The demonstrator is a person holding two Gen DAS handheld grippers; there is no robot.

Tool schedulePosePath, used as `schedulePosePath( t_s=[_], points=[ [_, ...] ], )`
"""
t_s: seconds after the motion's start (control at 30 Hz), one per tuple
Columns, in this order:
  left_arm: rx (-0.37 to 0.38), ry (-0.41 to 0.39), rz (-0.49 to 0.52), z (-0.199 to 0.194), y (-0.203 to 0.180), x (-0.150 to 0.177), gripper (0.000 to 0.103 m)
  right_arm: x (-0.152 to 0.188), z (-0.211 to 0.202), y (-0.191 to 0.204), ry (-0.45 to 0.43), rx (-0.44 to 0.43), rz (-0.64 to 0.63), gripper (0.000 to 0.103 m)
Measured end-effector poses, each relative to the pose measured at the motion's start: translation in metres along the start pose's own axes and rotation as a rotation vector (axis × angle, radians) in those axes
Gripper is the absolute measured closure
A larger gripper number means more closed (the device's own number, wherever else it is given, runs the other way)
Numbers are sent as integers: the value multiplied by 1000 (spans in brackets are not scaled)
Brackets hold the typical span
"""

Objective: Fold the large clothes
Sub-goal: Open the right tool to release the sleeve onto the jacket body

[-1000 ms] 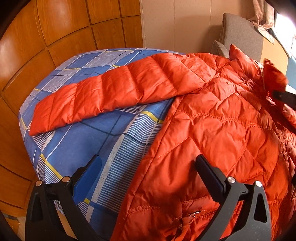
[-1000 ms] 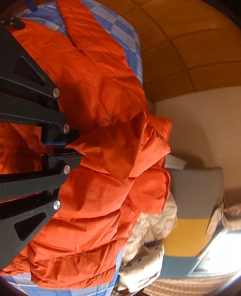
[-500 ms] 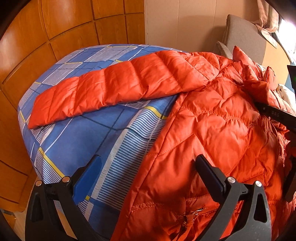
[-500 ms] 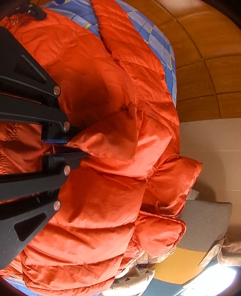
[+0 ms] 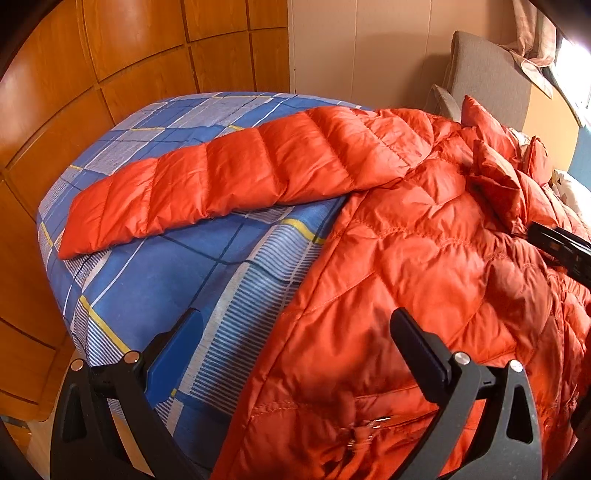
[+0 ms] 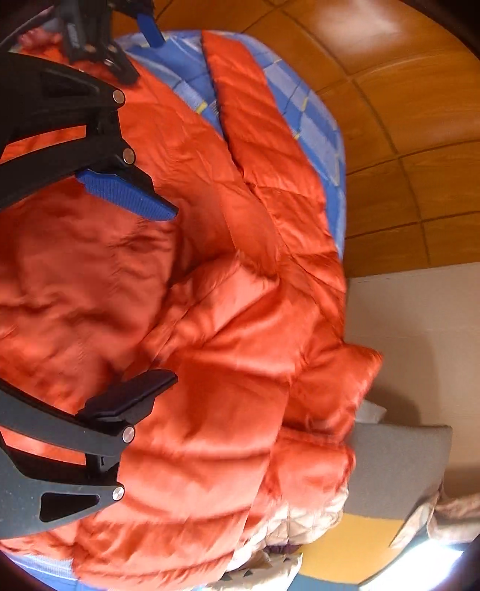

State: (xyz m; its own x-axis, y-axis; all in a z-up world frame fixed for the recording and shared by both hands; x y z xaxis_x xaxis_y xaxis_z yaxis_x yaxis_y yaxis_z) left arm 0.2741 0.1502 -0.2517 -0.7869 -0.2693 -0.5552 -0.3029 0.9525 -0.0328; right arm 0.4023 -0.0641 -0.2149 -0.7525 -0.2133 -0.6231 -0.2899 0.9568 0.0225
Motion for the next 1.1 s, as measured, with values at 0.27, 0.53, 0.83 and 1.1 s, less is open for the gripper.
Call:
schedulePosePath(
  t_s=[0.27,0.53,0.83,1.1],
  points=[
    [37,-55,49,-15,-42,-21,2,21,-70,-121,-146,115,245,25],
    [88,-83,119,-19,-114,-53,2,40,-86,-241,-148,394,398,66],
    [137,-84,153,-3,-182,-89,2,60,-56,-279,-80,400,480,72],
    [49,-43,212,44,-197,-98,2,70,-25,-263,7,402,390,73]
  ],
)
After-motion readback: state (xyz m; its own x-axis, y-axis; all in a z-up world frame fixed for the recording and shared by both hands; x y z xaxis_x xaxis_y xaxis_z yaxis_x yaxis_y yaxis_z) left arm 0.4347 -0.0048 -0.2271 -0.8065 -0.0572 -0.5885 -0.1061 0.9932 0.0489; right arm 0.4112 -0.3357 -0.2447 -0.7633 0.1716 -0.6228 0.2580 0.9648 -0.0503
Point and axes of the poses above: each gripper's, at about its wrist camera, not at the fingertips, and z roughly the way its jaws point, y to its left, x to its underside, the point moved 10 cm from there along z, roughly the way its jaws point, and after that the axes turned 4 degrees about x, right-handed, at the moved point
